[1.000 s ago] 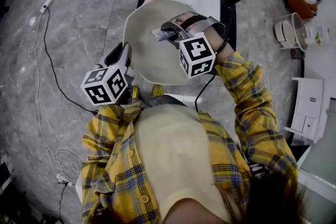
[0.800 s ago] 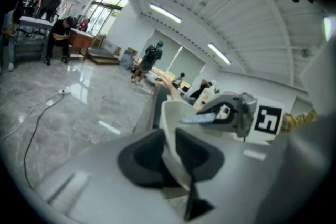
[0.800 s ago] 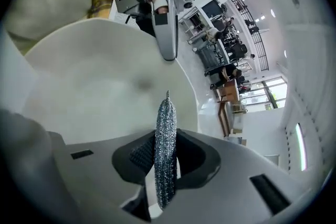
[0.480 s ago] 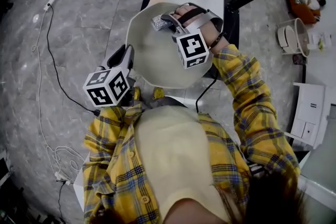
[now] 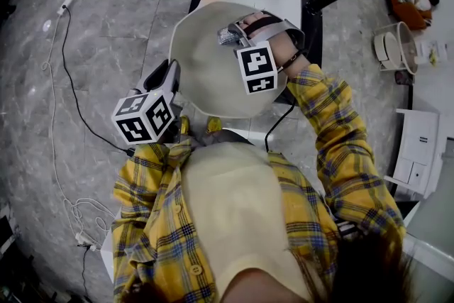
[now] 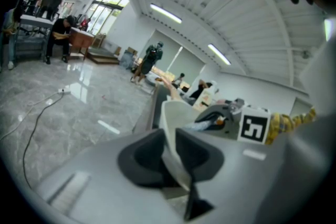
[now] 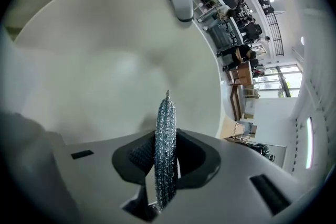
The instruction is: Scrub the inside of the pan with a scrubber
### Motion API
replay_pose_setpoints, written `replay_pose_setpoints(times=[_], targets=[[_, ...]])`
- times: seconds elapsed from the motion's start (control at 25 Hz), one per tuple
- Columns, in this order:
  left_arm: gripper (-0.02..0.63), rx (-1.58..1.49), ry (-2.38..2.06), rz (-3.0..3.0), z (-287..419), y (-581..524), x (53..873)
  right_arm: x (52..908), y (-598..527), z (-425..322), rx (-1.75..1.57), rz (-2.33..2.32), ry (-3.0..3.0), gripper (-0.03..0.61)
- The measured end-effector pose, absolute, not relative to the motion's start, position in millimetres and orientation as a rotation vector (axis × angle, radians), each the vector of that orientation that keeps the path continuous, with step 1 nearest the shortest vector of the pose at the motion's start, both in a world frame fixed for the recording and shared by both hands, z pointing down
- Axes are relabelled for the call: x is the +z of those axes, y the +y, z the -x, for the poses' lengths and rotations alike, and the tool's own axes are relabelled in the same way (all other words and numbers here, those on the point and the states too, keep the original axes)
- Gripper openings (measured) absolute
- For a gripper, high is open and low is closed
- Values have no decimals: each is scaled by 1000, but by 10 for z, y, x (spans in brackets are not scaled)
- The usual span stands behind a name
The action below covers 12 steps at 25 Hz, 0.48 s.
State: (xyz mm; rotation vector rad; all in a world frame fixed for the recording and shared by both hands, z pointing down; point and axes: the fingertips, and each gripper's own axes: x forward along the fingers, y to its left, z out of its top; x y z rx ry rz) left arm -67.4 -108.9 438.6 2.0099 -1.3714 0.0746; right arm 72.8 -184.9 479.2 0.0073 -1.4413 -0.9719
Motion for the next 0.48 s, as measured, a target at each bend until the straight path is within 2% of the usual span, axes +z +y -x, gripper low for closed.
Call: replay_pose_setpoints(times=[0.48], targets=[[71,77,-1355,-2024,691,-1104,4386,4892,-1496,-1023,-714,58,-1388,86]])
